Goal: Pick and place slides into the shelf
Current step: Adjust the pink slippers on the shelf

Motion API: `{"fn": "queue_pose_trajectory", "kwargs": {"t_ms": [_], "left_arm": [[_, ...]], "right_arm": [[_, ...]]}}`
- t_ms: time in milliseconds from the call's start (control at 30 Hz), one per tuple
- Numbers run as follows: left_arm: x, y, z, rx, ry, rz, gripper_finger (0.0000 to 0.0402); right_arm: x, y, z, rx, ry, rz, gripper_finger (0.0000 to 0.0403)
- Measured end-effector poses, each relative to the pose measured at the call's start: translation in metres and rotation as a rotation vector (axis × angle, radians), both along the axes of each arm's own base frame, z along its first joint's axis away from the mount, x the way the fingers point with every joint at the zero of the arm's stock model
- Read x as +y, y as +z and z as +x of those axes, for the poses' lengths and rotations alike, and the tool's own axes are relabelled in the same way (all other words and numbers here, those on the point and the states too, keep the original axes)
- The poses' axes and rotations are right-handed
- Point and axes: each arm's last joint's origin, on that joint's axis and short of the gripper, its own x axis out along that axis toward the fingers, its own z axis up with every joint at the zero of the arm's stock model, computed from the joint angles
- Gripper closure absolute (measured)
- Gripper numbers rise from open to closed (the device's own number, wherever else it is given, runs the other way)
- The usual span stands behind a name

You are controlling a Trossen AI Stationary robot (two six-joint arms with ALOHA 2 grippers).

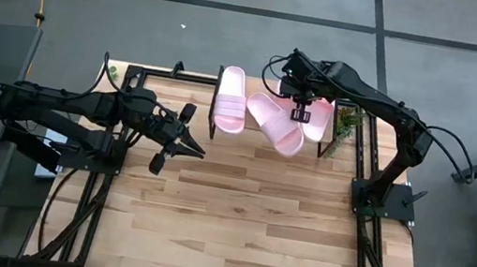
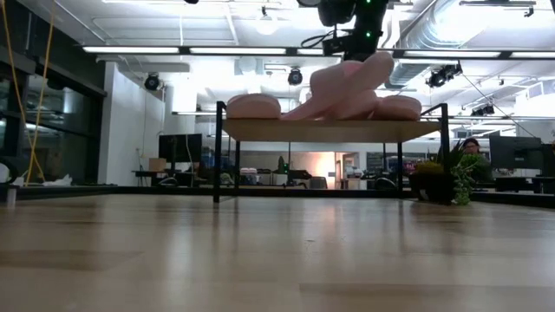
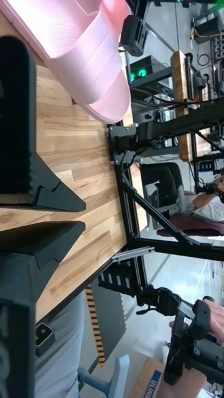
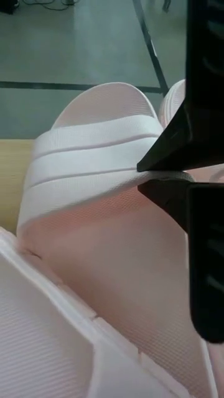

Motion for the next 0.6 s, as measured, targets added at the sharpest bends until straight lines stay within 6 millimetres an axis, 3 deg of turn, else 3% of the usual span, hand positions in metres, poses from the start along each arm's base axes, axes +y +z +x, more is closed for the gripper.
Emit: {"fn": "queue_pose_trajectory", "kwargs": {"t_ms": [133, 433, 600], "left_arm": [[0.0000, 0.0000, 0.0000, 0.000, 0.000, 0.000, 0.0378], [0.0000, 0.0001, 0.0000, -0.001, 0.000, -0.002, 0.0378], [0.0000, 0.0001, 0.0000, -0.001, 0.001, -0.002, 0.0378]], "right_arm": [[0.0005, -0.0005, -0.0010, 0.000, -0.025, 0.011, 0.0384], [-0.0017, 0.0005, -0.0027, 0.036, -0.093, -0.079, 0.0249], [-0.0055, 0.0033, 0.0001, 0.018, -0.127, -0.165, 0.0210]]}}
